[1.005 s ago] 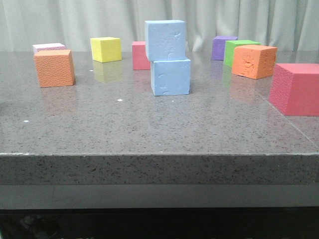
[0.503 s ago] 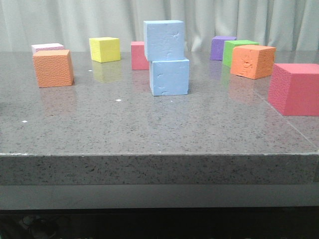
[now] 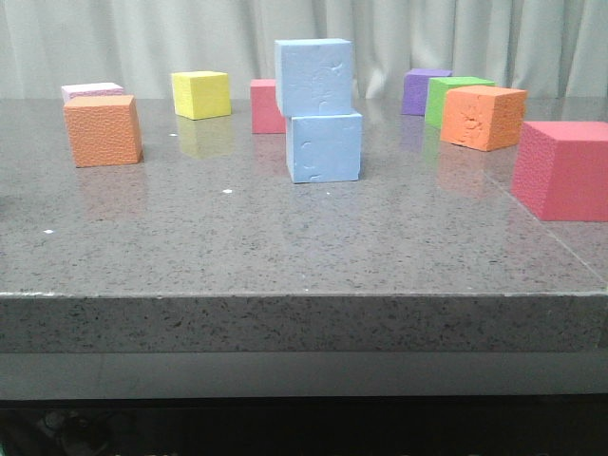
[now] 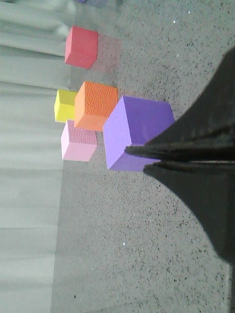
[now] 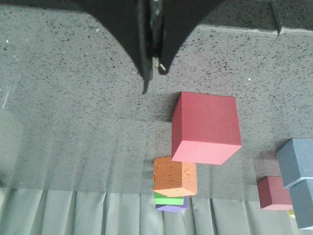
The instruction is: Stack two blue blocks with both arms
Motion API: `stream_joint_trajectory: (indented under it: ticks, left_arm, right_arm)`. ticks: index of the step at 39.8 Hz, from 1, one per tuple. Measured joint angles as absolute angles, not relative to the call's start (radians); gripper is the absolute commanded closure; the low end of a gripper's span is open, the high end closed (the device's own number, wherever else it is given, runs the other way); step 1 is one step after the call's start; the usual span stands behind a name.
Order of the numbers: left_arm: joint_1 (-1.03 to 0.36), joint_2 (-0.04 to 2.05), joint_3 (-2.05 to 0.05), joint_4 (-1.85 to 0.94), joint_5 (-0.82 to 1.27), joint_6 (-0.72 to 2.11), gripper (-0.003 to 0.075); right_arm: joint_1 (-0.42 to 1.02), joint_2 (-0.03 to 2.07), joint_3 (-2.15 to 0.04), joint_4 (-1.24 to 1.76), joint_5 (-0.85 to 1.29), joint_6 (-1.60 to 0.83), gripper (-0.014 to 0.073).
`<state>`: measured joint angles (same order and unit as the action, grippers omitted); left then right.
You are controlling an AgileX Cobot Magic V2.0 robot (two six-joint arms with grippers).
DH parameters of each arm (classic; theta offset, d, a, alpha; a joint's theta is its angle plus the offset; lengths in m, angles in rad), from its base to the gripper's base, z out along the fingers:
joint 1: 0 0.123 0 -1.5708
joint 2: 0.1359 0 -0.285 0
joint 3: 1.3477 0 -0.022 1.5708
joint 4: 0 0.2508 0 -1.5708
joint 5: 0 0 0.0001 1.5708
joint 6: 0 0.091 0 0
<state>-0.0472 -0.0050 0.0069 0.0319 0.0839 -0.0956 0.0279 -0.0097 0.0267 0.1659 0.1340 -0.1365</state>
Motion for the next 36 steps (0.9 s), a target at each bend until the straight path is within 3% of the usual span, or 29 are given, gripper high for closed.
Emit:
stream_joint_trajectory:
  ticks: [9, 19, 36]
  left_arm:
    - [-0.047, -0.005, 0.007, 0.032, 0.084, -0.096, 0.0738]
    - [-0.047, -0.005, 0.007, 0.032, 0.084, -0.096, 0.0738]
    - [-0.047, -0.005, 0.007, 0.032, 0.084, -0.096, 0.0738]
  right_arm:
    - [0.028, -0.01, 0.027, 0.165, 0.08, -0.12, 0.0662]
    - [0.011, -0.01, 0.027, 0.032, 0.024, 0.106, 0.0662]
    - [0.011, -0.01, 0.027, 0.023, 0.065, 0.122, 0.0662]
